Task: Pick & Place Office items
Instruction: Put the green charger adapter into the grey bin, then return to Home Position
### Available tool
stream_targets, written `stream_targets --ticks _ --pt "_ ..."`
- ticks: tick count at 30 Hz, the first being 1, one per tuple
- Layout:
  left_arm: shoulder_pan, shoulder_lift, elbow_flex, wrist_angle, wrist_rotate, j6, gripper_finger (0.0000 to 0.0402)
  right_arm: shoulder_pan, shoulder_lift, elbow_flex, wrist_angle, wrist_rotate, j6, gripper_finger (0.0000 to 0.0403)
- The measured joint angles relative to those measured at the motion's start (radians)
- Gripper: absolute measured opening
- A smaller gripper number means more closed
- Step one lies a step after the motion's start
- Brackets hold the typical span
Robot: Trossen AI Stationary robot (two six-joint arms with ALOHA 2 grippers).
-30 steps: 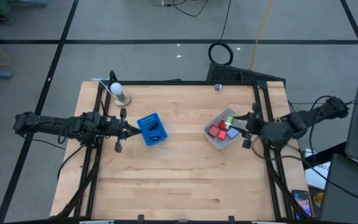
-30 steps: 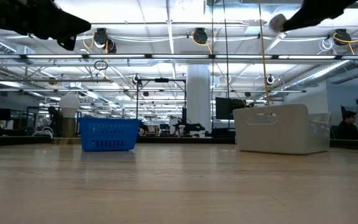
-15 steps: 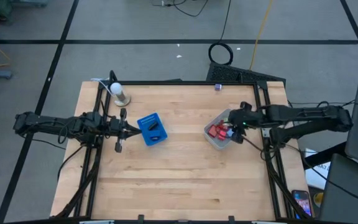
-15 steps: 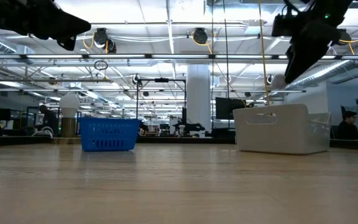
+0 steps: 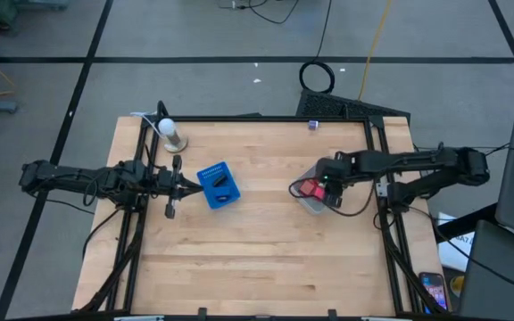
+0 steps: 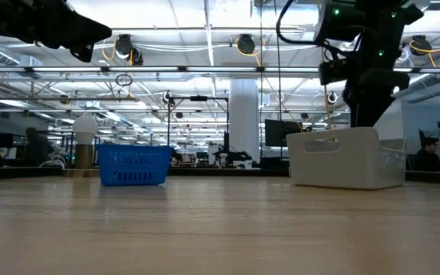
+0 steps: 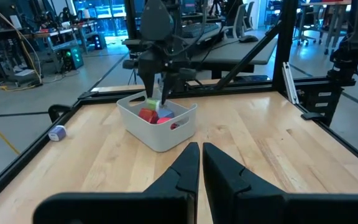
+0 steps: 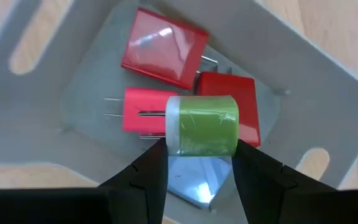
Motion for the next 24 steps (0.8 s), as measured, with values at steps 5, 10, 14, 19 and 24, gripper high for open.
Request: stream_targets --ticks 5,10,14,19,24 --pt "0.0 0.0 0.0 0.0 0.0 0.001 0.0024 -0.003 0.045 0.0 0.0 -0.027 -0.016 0.0143" --pt "0.0 0.0 0.0 0.0 0.0 -0.002 0.0024 -0.004 0.066 0.0 0.0 -0.044 -0.029 0.0143" --pt "0.0 0.0 0.0 0.0 0.0 -0.005 0.0024 -0.003 0.062 0.0 0.017 -0.054 -0.035 0.0162" --pt "0.0 0.0 0.0 -0.001 -0.001 -0.023 0.0024 -0.003 0.051 -0.001 0.023 -0.053 -0.031 0.02" --pt "0.001 0.0 0.0 -0.022 -0.05 -0.045 0.0024 -0.003 0.016 -0.001 0.053 -0.053 -0.041 0.0206"
